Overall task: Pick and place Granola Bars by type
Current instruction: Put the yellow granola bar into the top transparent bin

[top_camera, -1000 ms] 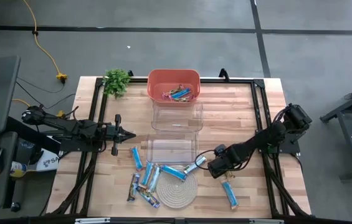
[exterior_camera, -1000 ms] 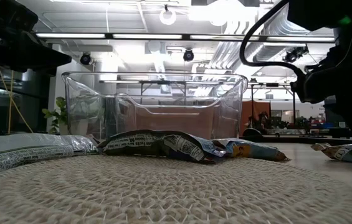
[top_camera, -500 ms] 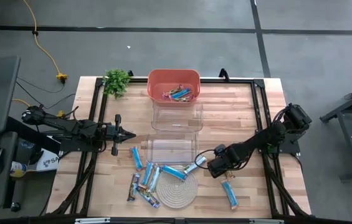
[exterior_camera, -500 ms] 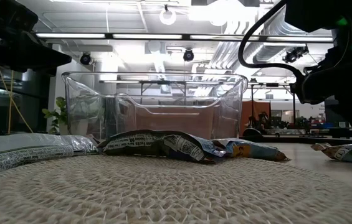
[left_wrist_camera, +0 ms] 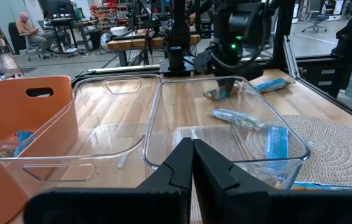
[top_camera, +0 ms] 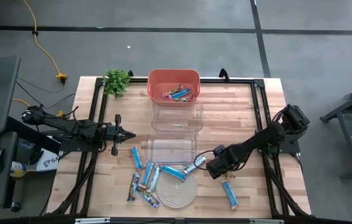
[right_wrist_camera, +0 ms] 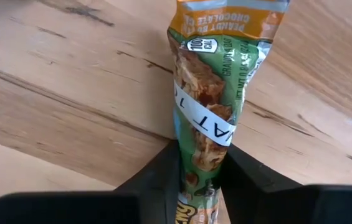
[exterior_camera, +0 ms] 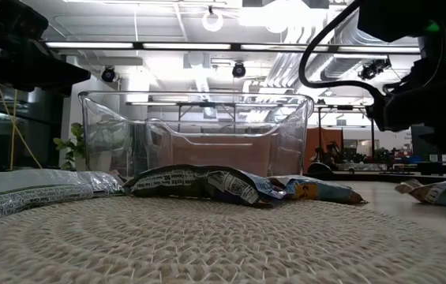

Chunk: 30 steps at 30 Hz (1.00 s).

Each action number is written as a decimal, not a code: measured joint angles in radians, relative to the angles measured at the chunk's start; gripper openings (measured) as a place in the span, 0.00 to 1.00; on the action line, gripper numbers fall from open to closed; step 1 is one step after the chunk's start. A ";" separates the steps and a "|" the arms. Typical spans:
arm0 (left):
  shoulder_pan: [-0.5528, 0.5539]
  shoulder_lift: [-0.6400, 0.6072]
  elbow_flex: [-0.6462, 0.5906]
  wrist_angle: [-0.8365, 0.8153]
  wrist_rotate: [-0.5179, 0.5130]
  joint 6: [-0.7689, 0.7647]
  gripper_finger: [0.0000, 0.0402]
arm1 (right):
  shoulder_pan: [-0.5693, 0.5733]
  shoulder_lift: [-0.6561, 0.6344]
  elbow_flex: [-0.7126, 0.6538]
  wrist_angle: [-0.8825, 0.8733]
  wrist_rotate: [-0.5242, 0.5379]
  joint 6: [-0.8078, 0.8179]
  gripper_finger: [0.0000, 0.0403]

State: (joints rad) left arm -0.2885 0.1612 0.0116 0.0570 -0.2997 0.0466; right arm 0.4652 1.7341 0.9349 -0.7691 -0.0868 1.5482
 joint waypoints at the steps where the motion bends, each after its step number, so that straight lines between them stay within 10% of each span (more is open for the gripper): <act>1: 0.000 0.000 0.000 0.000 0.000 0.000 0.02 | 0.000 0.001 0.007 -0.007 0.003 -0.006 0.20; 17: 0.000 0.000 0.000 0.000 0.000 0.000 0.02 | 0.003 -0.004 0.127 -0.123 0.099 -0.068 0.13; 30: 0.000 0.000 0.000 0.000 0.000 0.000 0.02 | 0.002 -0.220 0.299 -0.301 0.377 -0.093 0.11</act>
State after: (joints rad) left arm -0.2886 0.1612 0.0116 0.0570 -0.3000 0.0467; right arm 0.4675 1.5140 1.2340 -1.0704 0.2902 1.4551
